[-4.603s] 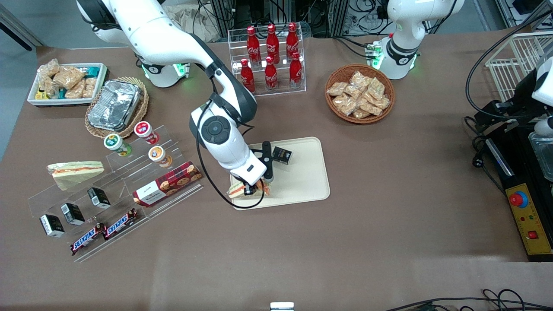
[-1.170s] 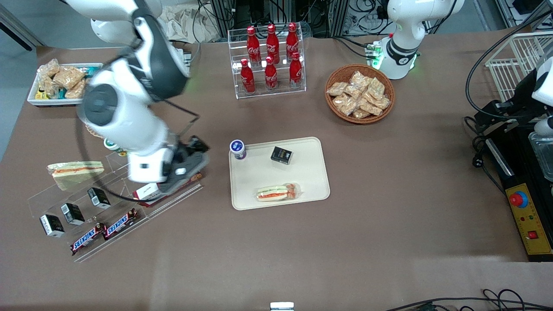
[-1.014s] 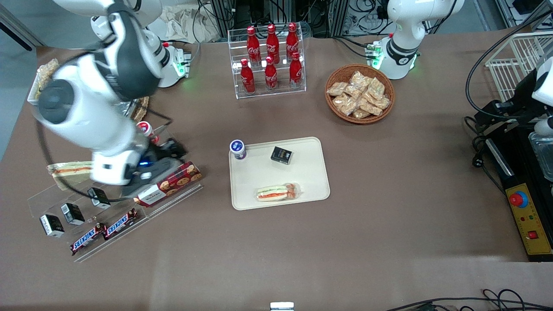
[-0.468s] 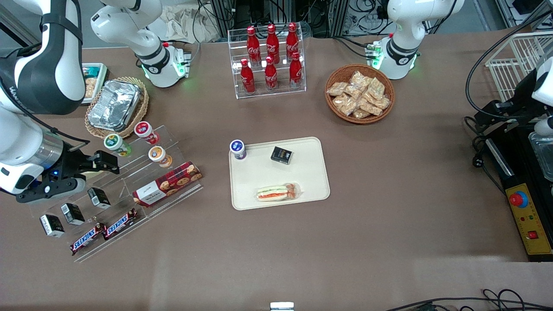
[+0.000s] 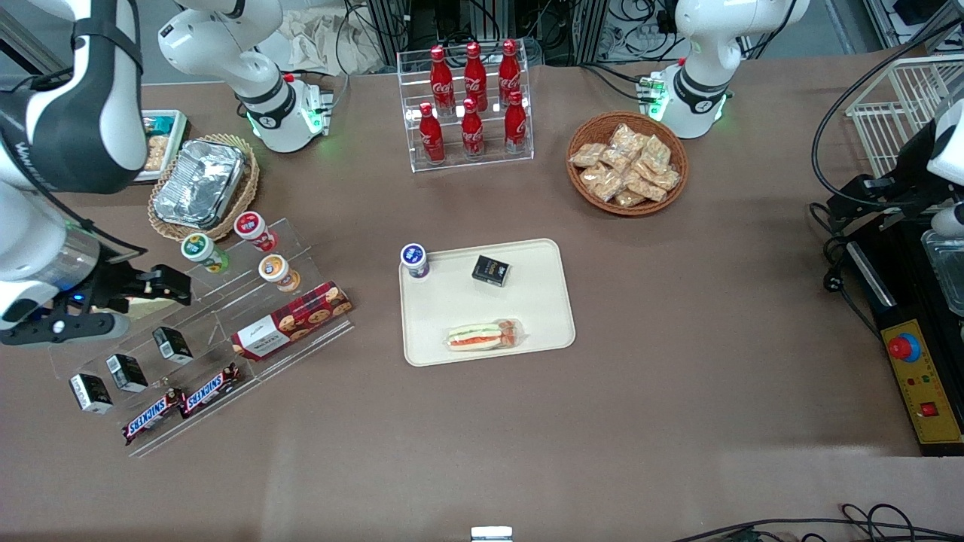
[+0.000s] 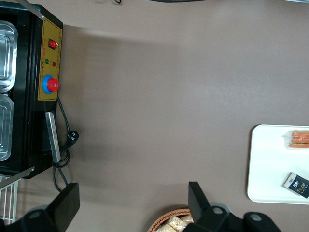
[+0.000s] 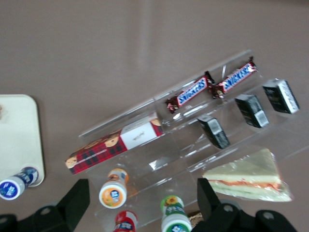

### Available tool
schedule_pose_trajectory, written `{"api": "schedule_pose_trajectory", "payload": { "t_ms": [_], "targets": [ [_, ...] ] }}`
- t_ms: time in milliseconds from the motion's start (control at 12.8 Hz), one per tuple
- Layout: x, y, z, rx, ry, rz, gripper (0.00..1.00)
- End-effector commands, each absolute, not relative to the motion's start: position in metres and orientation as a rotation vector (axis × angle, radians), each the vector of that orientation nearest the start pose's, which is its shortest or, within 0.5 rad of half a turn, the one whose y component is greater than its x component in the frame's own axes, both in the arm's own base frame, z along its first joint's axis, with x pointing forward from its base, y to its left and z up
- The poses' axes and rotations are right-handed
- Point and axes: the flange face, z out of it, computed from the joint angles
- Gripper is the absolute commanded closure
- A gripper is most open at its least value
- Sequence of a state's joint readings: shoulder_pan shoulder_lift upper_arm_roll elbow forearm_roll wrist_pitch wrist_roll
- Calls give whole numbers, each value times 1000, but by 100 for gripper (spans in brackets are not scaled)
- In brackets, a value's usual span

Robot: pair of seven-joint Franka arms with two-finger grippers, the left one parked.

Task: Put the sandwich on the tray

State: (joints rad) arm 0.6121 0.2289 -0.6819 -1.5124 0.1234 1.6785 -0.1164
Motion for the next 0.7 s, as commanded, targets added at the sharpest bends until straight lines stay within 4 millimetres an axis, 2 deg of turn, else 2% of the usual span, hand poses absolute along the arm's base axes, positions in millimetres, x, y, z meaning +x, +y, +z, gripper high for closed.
{"api": "schedule_pose_trajectory", "payload": {
  "t_ms": [0,156,546,624],
  "targets": [
    [615,-36,549,-3117,20,50,1],
    [614,-61,548,-3097,70,53,1],
    [608,-88,551,-3115,57,76,1],
    [608,-85,552,-3114,52,77,1]
  ]
}}
